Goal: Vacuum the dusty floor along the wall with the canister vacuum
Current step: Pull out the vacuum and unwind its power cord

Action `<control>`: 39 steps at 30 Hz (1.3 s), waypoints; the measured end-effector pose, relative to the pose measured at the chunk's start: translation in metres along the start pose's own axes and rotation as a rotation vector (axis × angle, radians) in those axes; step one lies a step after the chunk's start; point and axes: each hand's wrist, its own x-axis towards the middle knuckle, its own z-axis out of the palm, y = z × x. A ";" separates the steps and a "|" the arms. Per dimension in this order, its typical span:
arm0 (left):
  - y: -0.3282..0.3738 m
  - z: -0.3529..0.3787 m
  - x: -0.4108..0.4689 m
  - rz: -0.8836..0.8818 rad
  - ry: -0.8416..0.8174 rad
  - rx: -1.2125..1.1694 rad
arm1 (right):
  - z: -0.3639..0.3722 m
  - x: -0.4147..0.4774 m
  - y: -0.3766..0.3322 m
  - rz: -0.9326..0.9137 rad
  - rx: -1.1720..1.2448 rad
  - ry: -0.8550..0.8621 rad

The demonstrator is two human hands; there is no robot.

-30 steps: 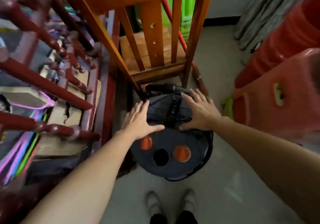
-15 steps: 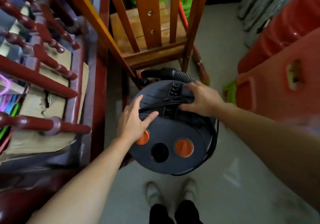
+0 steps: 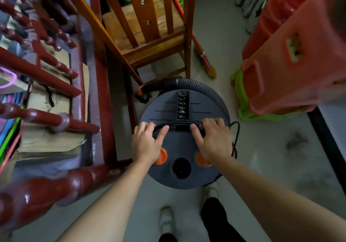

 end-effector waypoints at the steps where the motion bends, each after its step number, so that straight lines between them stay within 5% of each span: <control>1: -0.003 0.000 -0.008 0.008 -0.004 -0.002 | 0.001 -0.010 0.000 0.008 -0.007 0.020; 24: -0.057 0.003 -0.171 0.370 -0.156 0.021 | 0.038 -0.270 -0.024 0.469 0.040 0.279; 39: -0.114 -0.015 -0.237 0.718 -0.372 0.085 | 0.095 -0.413 -0.106 0.889 0.017 0.422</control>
